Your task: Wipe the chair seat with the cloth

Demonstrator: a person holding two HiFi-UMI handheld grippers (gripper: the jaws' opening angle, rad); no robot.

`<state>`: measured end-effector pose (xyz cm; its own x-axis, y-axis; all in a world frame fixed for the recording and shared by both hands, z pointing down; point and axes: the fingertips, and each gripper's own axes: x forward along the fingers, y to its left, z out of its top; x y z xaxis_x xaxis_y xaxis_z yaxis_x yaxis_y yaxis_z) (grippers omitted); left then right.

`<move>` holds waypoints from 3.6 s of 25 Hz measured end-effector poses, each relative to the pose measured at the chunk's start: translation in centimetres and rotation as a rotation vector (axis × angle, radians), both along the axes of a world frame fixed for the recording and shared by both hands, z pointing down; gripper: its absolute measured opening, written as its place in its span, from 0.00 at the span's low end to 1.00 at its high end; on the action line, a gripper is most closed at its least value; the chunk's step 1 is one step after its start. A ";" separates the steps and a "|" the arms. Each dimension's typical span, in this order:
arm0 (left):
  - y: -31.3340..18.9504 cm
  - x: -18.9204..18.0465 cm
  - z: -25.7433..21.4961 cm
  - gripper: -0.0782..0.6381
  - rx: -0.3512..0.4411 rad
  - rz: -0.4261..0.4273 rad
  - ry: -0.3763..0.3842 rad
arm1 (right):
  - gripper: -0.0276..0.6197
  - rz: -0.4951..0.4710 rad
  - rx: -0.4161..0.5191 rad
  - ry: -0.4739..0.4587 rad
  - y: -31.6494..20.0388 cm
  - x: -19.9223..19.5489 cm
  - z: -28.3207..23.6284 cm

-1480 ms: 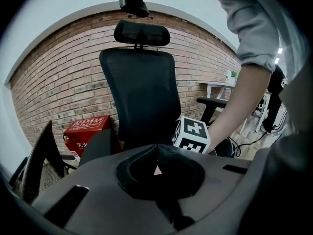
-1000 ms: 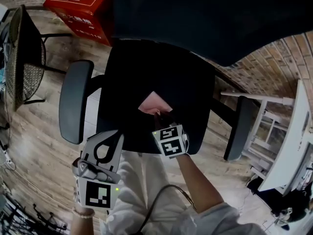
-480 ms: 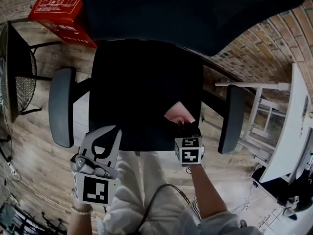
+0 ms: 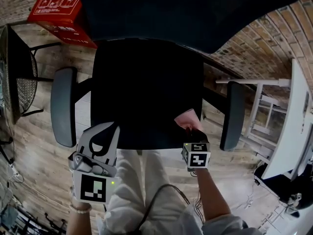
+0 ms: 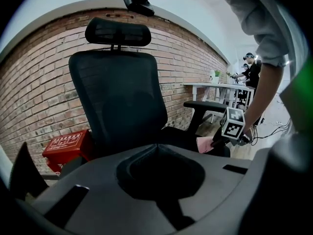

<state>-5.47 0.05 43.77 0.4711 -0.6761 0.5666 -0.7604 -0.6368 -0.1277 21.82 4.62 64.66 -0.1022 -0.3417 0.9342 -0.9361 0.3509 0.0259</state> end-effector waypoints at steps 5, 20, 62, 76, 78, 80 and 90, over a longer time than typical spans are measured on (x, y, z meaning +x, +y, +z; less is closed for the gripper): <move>0.2 -1.6 -0.5 0.13 0.008 -0.027 -0.006 | 0.12 -0.036 -0.012 -0.056 0.4 -3.8 0.5; 0.8 -6.5 -1.3 0.13 0.016 -0.099 0.002 | 0.12 -0.396 -0.096 -0.314 7.1 -25.0 0.8; -0.8 1.5 -1.4 0.13 0.040 0.019 -0.029 | 0.12 -0.140 -0.194 -0.038 10.1 -5.9 3.3; -1.8 4.8 -3.6 0.13 0.056 0.041 0.007 | 0.12 0.024 -0.157 -0.004 9.4 3.2 -0.1; -2.4 4.5 -5.4 0.13 0.077 0.030 0.010 | 0.12 -0.020 -0.122 -0.039 7.8 1.7 -1.8; -3.1 4.1 -7.4 0.13 0.097 0.020 0.008 | 0.12 -0.063 -0.066 -0.077 5.6 -0.1 -4.3; -4.5 2.8 -21.4 0.13 0.217 -0.025 0.041 | 0.12 -0.116 0.240 -0.278 -4.0 -6.4 -22.7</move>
